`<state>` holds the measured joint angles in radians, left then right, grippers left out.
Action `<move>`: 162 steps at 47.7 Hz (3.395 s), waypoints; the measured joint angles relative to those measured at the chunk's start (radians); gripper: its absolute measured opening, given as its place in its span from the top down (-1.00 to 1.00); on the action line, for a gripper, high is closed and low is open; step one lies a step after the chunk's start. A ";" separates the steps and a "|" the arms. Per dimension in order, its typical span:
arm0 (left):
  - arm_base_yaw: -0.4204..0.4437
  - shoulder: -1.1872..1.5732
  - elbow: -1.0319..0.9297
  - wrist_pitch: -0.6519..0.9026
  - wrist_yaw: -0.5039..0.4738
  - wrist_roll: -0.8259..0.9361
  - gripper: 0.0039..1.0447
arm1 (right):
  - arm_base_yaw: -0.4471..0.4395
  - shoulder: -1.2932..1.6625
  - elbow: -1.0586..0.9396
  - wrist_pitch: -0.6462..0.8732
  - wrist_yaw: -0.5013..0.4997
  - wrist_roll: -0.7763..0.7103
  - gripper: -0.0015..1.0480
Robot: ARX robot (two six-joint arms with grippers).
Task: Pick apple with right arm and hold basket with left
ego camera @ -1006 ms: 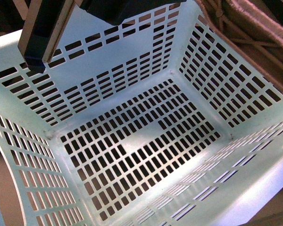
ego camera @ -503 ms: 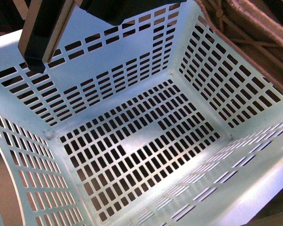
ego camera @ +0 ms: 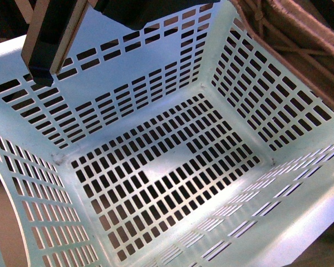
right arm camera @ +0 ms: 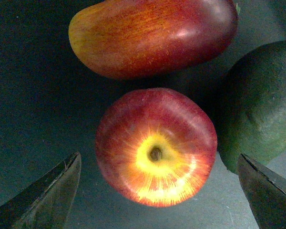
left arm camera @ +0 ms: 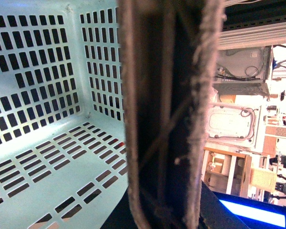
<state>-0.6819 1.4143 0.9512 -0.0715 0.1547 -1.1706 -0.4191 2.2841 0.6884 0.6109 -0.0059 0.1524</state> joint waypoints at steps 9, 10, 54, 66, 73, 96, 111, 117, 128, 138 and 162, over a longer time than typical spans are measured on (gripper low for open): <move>0.000 0.000 0.000 0.000 0.000 0.000 0.87 | 0.002 0.062 0.057 -0.013 -0.010 0.031 -0.83; 0.000 0.000 0.000 0.000 0.000 0.000 0.87 | 0.002 0.068 0.061 -0.014 -0.010 0.033 -0.83; 0.000 0.000 0.000 0.000 0.000 0.000 0.87 | -0.013 -0.132 -0.080 -0.062 -0.098 -0.074 -0.52; 0.000 0.000 0.000 0.000 0.000 0.000 0.87 | -0.027 -0.717 -0.166 -0.361 -0.237 -0.177 -0.52; 0.000 0.000 0.000 0.000 0.000 0.000 0.87 | 0.046 -0.974 -0.134 -0.491 -0.253 -0.171 -0.52; 0.000 0.000 0.000 0.000 0.000 0.000 0.87 | 0.620 -1.138 -0.028 -0.484 -0.100 0.008 -0.52; 0.000 0.000 0.000 0.000 -0.001 0.000 0.87 | 0.769 -1.077 -0.087 -0.454 -0.079 0.084 -0.52; 0.000 0.000 0.000 0.000 0.001 0.000 0.87 | 0.800 -1.069 -0.099 -0.451 -0.074 0.100 -0.53; 0.000 0.000 0.000 0.000 -0.002 0.000 0.87 | 0.793 -1.078 -0.108 -0.431 -0.017 0.137 -0.82; 0.000 0.007 -0.001 -0.002 -0.005 0.013 0.87 | 0.698 -1.195 -0.119 -0.460 0.223 0.143 -0.83; 0.000 0.007 -0.001 -0.002 -0.001 0.006 0.87 | 0.520 -1.438 -0.404 -0.059 0.094 -0.100 -0.15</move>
<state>-0.6823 1.4216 0.9504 -0.0731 0.1535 -1.1641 0.1009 0.8459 0.2848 0.5518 0.0883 0.0528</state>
